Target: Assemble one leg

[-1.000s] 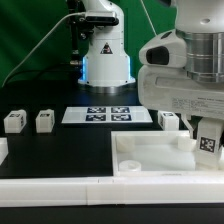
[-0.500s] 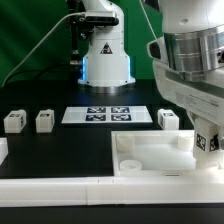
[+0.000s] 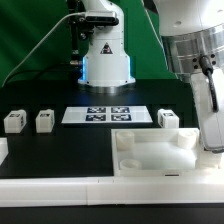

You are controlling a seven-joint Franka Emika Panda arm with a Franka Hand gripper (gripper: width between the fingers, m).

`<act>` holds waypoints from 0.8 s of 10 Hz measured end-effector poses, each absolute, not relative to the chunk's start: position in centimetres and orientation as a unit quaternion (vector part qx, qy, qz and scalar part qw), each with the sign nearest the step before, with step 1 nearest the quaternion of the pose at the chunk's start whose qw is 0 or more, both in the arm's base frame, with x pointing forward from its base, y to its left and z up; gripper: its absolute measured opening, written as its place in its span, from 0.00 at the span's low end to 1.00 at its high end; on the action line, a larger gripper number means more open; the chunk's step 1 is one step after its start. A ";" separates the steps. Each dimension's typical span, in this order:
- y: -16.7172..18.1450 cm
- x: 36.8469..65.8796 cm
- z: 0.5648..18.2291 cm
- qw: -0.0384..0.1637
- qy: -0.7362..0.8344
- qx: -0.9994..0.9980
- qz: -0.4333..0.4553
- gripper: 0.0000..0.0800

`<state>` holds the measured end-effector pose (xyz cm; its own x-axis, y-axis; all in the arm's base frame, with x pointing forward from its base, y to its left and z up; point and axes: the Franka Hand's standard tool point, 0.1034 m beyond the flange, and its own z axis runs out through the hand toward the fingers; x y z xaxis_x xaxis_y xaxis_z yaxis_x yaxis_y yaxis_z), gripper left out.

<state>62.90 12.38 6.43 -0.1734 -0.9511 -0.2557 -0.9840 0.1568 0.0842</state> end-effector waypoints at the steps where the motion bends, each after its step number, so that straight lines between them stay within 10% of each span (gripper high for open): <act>1: 12.5 62.8 6.4 0.073 0.743 -0.655 0.115 0.36; 3: 13.0 62.4 6.4 0.076 0.710 -0.690 0.113 0.72; 8: 13.0 62.3 6.3 0.098 0.476 -0.870 0.084 0.81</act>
Offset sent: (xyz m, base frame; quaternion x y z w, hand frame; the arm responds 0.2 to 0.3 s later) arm -0.0082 -0.0005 0.0013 -0.0091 0.0324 -0.3097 0.9503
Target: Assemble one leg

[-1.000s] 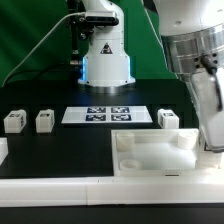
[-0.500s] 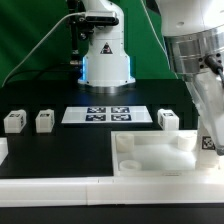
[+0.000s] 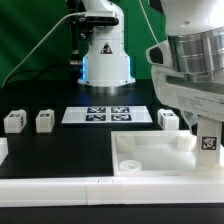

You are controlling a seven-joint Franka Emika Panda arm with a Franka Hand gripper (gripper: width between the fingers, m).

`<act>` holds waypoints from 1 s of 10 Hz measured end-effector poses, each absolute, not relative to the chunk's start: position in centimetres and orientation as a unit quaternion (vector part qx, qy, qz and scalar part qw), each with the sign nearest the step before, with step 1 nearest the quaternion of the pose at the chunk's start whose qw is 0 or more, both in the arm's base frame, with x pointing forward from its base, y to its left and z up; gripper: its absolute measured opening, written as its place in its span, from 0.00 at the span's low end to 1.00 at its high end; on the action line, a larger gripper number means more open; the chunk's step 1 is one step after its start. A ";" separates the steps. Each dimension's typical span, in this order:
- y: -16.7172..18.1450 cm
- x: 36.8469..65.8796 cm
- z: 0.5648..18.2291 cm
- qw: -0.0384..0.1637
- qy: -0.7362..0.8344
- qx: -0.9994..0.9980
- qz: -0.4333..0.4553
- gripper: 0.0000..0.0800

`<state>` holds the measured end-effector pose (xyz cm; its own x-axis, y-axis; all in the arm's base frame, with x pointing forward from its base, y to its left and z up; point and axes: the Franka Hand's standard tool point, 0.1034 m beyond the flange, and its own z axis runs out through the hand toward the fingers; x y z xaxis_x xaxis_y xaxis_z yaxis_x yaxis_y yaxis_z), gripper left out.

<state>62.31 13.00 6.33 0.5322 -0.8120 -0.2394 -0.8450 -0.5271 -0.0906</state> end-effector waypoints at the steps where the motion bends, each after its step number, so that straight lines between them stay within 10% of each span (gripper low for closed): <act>1: 12.8 62.4 6.3 0.102 0.402 -0.907 0.075 0.81; 9: 10.5 63.6 5.9 0.096 0.027 -0.995 0.016 0.81; 10: 10.6 63.6 5.9 0.097 0.037 -0.994 0.017 0.66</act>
Offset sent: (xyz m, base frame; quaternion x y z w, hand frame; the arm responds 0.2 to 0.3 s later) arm 0.0169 -0.0211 -0.0038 -0.0070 0.0414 -0.3607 0.9317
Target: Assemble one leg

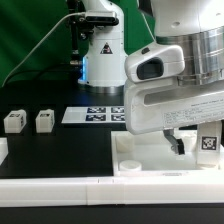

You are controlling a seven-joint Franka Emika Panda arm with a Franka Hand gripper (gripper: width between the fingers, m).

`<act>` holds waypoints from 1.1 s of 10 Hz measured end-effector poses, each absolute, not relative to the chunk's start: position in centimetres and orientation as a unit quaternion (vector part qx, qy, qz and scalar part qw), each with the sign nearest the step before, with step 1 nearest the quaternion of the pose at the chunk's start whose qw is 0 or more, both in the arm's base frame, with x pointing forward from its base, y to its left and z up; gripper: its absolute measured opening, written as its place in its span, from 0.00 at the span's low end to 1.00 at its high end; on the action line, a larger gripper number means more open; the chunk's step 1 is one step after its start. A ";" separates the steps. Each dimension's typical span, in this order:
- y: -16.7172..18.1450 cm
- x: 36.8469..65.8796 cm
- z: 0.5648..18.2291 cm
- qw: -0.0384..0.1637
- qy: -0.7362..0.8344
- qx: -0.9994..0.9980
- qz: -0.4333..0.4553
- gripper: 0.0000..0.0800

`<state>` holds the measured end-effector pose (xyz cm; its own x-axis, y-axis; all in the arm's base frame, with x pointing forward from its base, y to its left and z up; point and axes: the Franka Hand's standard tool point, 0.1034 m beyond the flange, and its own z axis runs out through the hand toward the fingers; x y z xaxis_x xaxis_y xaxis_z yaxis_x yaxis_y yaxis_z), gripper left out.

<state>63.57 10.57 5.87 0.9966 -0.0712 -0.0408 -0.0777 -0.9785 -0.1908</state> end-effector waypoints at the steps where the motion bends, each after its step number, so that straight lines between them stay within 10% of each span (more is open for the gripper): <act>1: 10.6 63.6 5.9 0.097 0.050 -0.994 0.018 0.49; 2: 10.6 63.6 5.9 0.097 0.058 -0.993 0.019 0.36; 11: 9.9 63.2 5.4 0.094 0.602 -0.790 0.074 0.36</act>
Offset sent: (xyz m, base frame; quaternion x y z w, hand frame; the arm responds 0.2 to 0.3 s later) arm 0.0000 0.0000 0.0000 0.0000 0.0000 0.1790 0.9838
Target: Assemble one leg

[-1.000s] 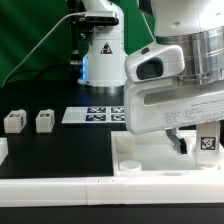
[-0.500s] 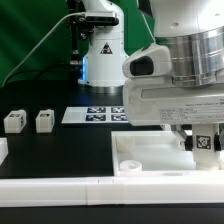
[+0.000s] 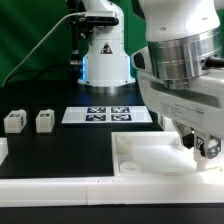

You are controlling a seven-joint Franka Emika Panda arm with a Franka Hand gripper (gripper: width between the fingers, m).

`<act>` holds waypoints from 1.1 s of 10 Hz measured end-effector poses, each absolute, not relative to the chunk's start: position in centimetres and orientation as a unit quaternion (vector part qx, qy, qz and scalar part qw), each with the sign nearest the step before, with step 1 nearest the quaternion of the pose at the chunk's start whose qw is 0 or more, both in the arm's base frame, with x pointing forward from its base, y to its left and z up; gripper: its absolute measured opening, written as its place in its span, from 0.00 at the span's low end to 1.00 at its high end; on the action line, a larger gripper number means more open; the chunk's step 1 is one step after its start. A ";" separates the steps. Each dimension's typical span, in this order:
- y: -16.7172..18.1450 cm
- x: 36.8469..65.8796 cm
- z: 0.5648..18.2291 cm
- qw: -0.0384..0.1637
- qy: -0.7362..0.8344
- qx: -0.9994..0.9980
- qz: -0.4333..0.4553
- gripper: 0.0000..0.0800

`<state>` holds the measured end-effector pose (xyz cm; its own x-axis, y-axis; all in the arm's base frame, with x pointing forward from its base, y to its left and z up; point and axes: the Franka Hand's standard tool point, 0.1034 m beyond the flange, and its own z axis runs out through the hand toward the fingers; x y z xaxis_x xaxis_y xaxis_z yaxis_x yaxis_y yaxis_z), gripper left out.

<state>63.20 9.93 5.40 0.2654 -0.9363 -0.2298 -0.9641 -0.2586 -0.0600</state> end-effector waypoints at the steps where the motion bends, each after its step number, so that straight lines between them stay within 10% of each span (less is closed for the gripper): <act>1: 10.0 63.1 5.4 0.093 0.637 -0.761 0.077 0.36; 5: 10.2 63.0 5.4 0.088 0.687 -0.717 0.084 0.36; 7: 11.7 62.6 5.7 0.090 0.639 -0.760 0.080 0.73; 11: 12.4 62.1 6.0 0.097 0.393 -0.913 0.049 0.81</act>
Offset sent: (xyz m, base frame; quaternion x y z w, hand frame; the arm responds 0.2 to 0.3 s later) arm 0.0000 0.0000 0.0000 0.0000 0.0000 0.0000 1.0000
